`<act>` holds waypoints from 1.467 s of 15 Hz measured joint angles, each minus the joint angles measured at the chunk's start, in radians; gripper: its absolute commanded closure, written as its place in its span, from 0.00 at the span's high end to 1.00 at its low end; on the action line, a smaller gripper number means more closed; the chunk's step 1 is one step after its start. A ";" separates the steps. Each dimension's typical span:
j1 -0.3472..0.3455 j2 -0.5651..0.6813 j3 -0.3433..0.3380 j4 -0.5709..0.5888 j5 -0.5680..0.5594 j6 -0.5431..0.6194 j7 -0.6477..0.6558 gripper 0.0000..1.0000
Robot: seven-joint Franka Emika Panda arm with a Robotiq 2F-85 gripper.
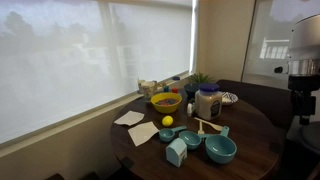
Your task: Remove the blue lid from the glass jar and put it on the table
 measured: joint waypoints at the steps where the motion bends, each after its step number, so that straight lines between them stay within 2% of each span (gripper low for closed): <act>1: 0.000 0.000 0.000 0.000 0.000 0.000 0.000 1.00; 10: 0.000 0.001 0.000 0.000 0.000 0.013 0.000 1.00; 16: 0.002 0.101 -0.030 0.069 0.043 0.256 0.003 1.00; 22: 0.066 0.282 -0.020 0.257 0.223 0.399 0.053 1.00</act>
